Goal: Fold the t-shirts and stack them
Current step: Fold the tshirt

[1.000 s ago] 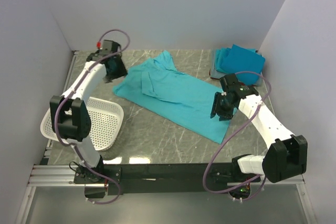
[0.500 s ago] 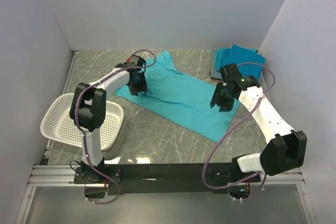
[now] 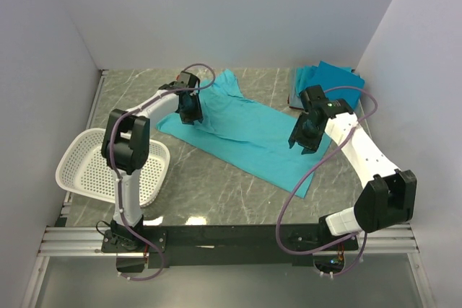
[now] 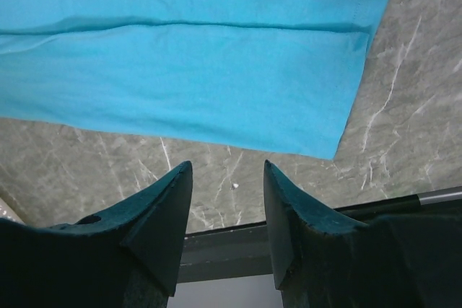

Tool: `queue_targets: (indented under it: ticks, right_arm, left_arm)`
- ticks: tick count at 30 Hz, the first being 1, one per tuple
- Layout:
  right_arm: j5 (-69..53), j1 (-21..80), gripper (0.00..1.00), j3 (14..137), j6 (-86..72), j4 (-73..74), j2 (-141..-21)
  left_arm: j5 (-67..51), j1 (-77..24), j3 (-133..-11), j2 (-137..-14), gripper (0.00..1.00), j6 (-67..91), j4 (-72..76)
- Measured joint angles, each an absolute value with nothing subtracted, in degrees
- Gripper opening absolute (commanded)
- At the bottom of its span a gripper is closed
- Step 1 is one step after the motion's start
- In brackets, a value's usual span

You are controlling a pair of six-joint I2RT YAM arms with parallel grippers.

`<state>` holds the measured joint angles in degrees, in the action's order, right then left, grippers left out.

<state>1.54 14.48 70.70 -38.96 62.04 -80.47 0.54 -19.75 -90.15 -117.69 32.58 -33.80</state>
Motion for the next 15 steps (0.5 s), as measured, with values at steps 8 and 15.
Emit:
queue_targets:
  ticks: [8,15]
  right_arm:
    - [2.2,14.5,0.51,71.7,-38.7,62.3,-81.4]
    - [2.4,14.5,0.51,70.3,-38.5,62.0,-81.3]
  left_arm:
    - [-0.1,-20.0,-91.9,-120.0,0.38,32.7,-34.1]
    - [0.2,-21.4,-91.9,-120.0,0.38,33.1,-35.0]
